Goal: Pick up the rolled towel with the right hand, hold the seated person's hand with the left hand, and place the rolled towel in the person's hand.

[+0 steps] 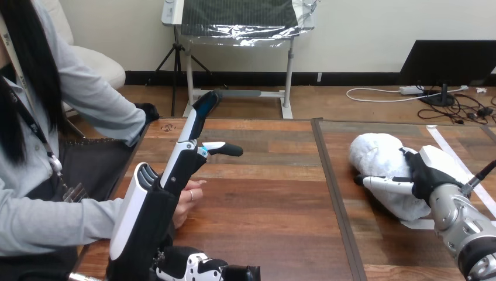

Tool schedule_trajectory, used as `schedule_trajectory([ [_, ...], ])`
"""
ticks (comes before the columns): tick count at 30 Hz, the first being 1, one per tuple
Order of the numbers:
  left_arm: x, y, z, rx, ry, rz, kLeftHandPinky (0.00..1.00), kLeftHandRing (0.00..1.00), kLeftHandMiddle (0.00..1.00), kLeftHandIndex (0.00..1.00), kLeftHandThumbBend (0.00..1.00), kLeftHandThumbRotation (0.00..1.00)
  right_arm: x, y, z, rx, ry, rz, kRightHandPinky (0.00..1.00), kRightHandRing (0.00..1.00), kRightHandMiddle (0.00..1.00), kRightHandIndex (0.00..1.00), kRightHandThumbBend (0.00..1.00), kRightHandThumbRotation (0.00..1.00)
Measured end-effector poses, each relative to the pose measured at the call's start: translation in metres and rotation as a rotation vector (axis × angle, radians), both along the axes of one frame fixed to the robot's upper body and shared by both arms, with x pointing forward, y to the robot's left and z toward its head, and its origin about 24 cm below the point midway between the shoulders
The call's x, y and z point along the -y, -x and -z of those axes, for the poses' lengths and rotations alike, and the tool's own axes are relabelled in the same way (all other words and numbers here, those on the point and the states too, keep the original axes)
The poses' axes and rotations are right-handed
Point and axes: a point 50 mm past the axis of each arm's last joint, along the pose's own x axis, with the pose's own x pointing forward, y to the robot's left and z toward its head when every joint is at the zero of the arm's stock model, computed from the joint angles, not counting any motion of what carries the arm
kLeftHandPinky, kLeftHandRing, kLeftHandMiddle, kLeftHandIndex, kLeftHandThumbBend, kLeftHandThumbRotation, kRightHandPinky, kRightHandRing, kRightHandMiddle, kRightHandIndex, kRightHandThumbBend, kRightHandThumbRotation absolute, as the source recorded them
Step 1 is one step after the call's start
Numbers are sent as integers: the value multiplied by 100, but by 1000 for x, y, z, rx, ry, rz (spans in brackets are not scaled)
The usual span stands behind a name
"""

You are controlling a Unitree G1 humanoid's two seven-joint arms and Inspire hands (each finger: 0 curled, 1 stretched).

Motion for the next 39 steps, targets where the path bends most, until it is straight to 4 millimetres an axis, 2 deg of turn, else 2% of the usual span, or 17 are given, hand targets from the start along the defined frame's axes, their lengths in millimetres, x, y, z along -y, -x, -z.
schedule_trajectory([
  [7, 2, 1, 0, 7, 0, 15, 71, 99, 100, 100, 100, 59, -1, -1, -1, 3, 4, -4, 67, 76, 80, 83, 96, 53],
  [10, 2, 2, -1, 17, -1, 23, 72, 100, 100, 100, 100, 59, -1, -1, -1, 5, 5, -4, 63, 73, 76, 80, 96, 47],
  [13, 2, 3, -1, 26, -2, 28, 72, 100, 100, 100, 100, 59, -1, -2, -2, 10, 5, -3, 64, 74, 75, 78, 93, 40],
  [21, 2, 3, -1, 26, -7, 31, 72, 100, 100, 100, 100, 59, -1, -4, -5, 26, -12, 5, 67, 73, 73, 69, 90, 12],
  [24, 2, 3, -1, 25, -7, 30, 73, 100, 100, 100, 100, 59, -2, -4, -6, 34, -17, 9, 66, 72, 71, 66, 90, 6],
  [30, 2, 2, -1, 19, -7, 27, 73, 100, 100, 100, 100, 59, -2, -5, -7, 48, -36, 19, 61, 66, 66, 58, 88, 1],
  [39, 2, 2, -1, 19, -7, 27, 73, 100, 100, 100, 100, 60, -3, -7, -9, 80, -86, 37, 54, 60, 61, 52, 86, 0],
])
